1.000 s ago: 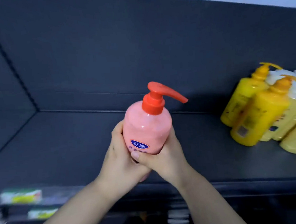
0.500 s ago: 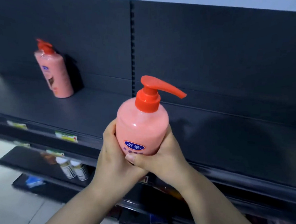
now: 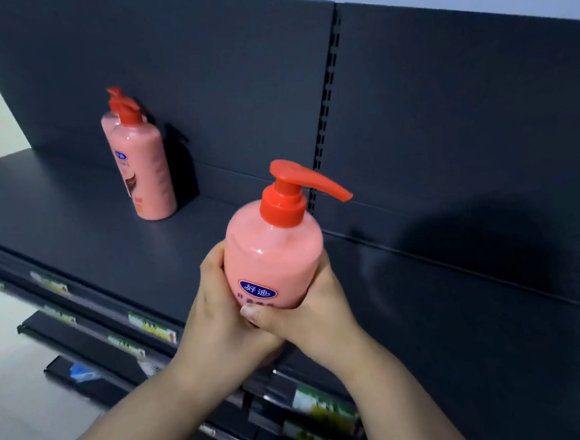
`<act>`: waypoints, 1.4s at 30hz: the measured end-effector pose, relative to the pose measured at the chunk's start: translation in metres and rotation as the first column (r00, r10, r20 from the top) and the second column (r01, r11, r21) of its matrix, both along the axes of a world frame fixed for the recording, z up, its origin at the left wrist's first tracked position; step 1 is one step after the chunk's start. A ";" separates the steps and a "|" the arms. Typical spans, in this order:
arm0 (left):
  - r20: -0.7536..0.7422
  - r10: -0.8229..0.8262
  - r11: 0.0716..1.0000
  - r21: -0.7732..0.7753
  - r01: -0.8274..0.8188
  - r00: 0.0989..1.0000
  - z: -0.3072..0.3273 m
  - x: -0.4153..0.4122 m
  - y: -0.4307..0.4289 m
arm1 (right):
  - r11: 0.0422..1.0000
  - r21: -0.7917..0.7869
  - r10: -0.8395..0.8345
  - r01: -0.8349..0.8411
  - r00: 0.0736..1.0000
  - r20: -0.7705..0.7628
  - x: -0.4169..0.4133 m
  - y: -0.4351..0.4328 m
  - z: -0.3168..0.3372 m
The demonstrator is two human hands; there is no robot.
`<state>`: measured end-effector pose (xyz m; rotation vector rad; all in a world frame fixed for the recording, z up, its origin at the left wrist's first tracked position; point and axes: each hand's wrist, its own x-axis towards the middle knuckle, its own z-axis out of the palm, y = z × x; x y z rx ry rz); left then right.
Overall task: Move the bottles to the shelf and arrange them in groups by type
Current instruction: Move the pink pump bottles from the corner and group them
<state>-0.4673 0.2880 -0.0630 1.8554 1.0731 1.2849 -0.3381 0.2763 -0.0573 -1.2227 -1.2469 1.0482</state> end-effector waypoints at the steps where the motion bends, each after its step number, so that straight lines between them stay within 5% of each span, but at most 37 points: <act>1: -0.020 -0.004 1.000 0.006 0.004 1.000 0.002 0.001 0.013 | 1.000 0.007 0.001 -0.001 1.000 0.001 0.002 0.015 0.000; 19: 0.001 0.083 0.992 -0.097 -0.082 0.997 -0.032 -0.129 0.163 | 0.990 -0.066 0.127 -0.122 0.990 0.068 -0.125 0.179 -0.028; 34: 0.104 -0.334 0.904 -0.245 0.350 0.937 -0.053 -0.280 0.340 | 0.984 -0.074 -0.153 0.160 0.984 0.096 -0.284 0.303 -0.034; 37: 0.161 -0.429 0.836 -0.302 0.458 0.889 -0.056 -0.281 0.360 | 0.947 -0.037 -0.307 0.318 0.935 0.178 -0.291 0.311 -0.040; 42: 0.082 -0.425 0.878 -0.207 0.433 0.901 -0.054 -0.277 0.376 | 0.836 0.101 -0.538 0.539 0.769 0.347 -0.304 0.316 -0.044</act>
